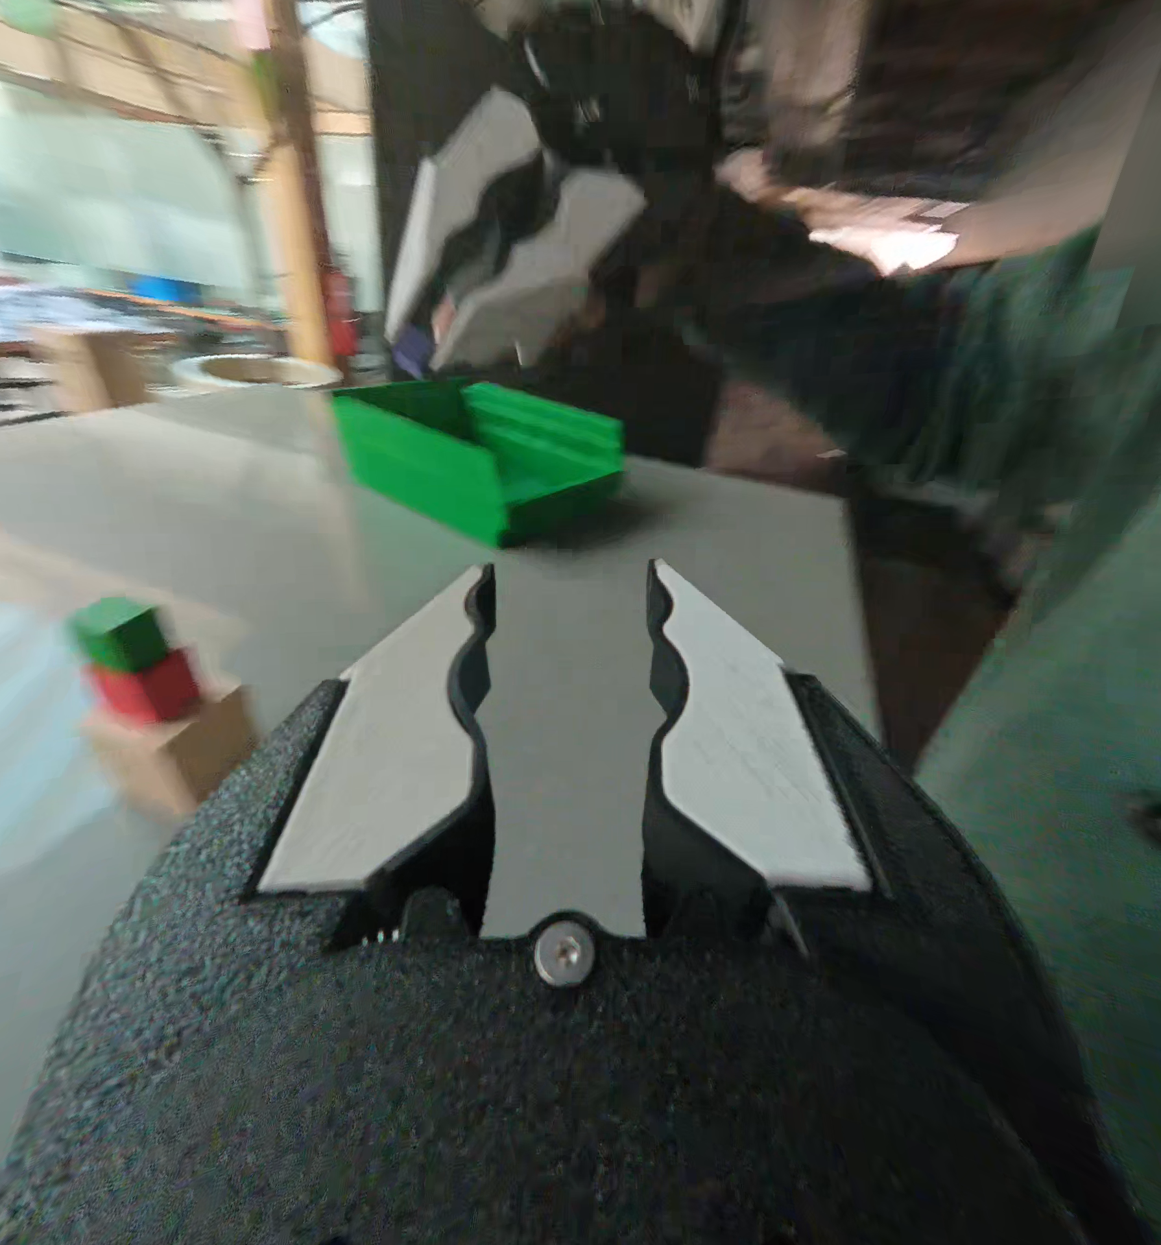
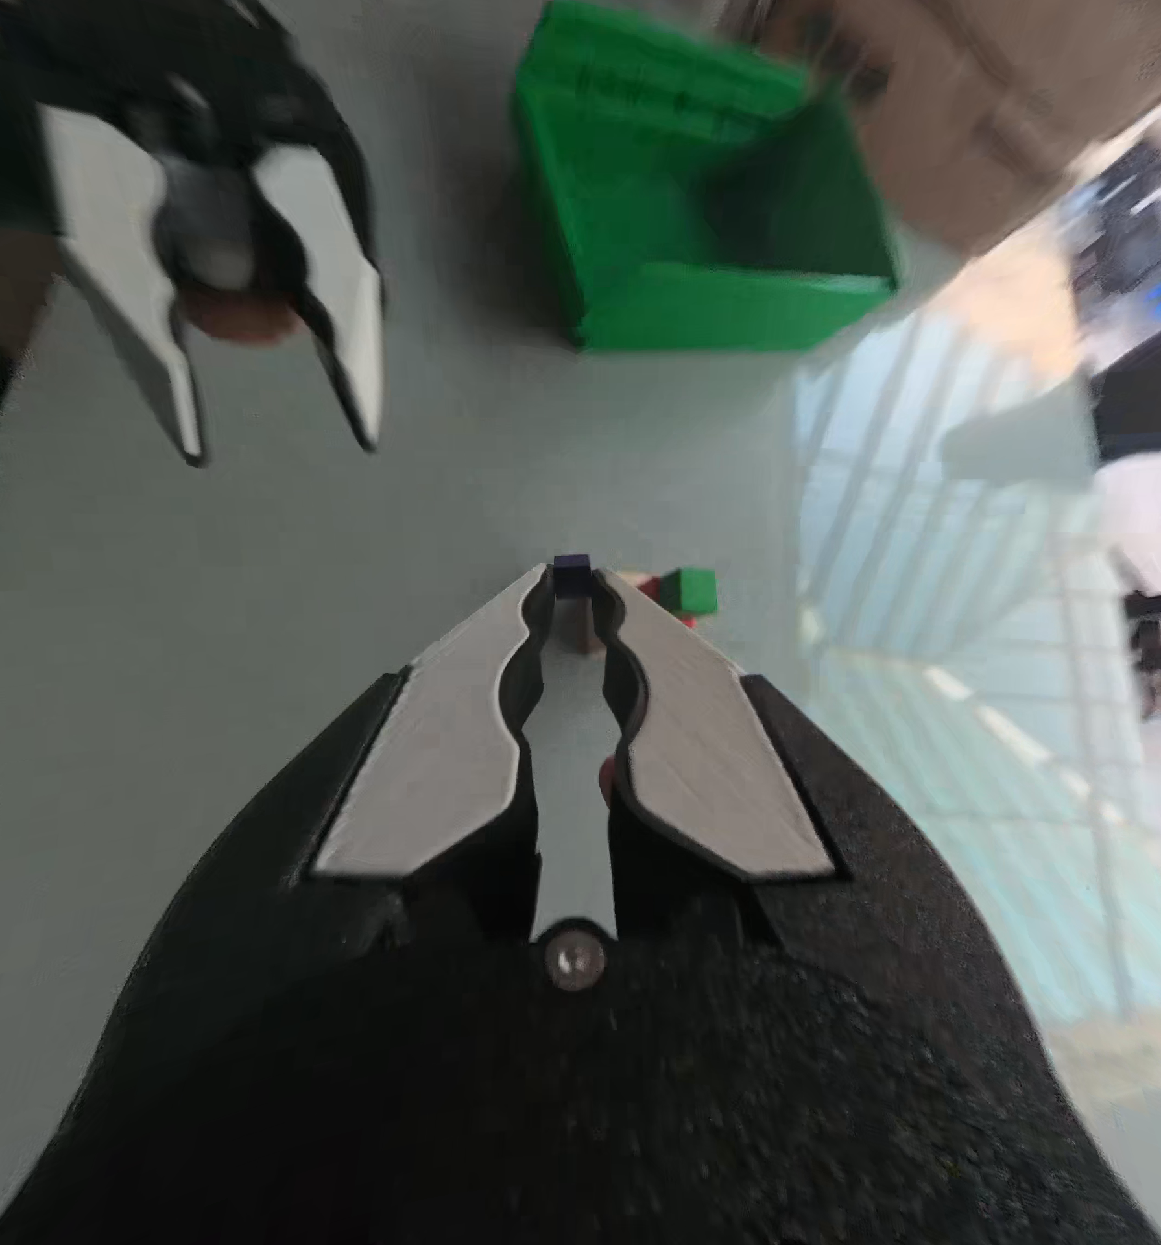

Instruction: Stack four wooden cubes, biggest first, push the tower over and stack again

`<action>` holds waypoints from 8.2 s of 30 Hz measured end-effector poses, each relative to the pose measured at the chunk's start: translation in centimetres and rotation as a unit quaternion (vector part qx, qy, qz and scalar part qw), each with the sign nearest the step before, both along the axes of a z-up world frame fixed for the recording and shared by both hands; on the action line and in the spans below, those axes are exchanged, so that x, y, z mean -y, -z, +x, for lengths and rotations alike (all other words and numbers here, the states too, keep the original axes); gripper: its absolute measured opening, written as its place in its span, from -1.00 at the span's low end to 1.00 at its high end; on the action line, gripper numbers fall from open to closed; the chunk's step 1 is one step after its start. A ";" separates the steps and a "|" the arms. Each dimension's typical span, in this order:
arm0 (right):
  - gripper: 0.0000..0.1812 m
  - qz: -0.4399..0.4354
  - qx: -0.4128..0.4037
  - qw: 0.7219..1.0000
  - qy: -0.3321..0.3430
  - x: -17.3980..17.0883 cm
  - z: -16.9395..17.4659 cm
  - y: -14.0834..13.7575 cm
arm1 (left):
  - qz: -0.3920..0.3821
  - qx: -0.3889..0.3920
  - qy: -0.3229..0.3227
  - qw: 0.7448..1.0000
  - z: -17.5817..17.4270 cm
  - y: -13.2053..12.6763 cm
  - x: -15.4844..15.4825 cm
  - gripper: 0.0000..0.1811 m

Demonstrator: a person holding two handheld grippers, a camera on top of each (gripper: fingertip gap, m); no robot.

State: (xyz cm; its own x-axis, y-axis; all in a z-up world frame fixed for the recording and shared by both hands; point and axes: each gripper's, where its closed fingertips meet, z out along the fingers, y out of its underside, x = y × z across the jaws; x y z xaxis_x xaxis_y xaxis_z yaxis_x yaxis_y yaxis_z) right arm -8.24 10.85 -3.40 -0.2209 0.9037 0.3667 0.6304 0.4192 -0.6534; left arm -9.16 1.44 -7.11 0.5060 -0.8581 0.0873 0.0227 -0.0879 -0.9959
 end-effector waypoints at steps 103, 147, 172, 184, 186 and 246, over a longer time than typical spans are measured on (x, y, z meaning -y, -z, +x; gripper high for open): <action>-0.37 -0.076 0.052 0.992 0.090 -8.8 -5.1 5.4 | -0.072 -0.061 -0.322 0.942 -11.4 8.8 -1.1 -0.39; -0.06 -0.072 -0.357 0.773 0.520 4.9 27.8 10.8 | -0.107 -0.229 -0.453 0.855 -11.7 11.9 -19.7 -1.00; -0.07 -0.106 -0.353 0.791 0.488 1.5 24.6 11.9 | -0.078 -0.049 -0.310 0.946 -3.4 7.9 -6.9 -0.39; -0.15 -0.165 -0.265 0.879 0.360 3.4 15.5 13.2 | -0.067 -0.015 -0.351 0.934 -8.1 7.4 -3.2 -0.18; -0.15 -0.170 -0.222 0.905 0.320 3.5 13.8 14.2 | -0.069 -0.016 -0.341 0.937 -8.0 7.6 -2.9 -0.16; -0.17 -0.084 0.340 0.935 0.049 -10.3 14.3 14.7 | -0.081 -0.067 -0.322 0.941 -11.4 9.3 -1.9 -0.34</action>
State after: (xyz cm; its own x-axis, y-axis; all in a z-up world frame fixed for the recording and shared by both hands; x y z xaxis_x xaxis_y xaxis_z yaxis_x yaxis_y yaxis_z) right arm 6.08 21.19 -18.14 -0.2640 0.9643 0.0229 0.9543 0.2646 -0.1391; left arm -20.58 3.37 -16.37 0.9324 -0.3503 0.0888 -0.0018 -0.2502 -0.9682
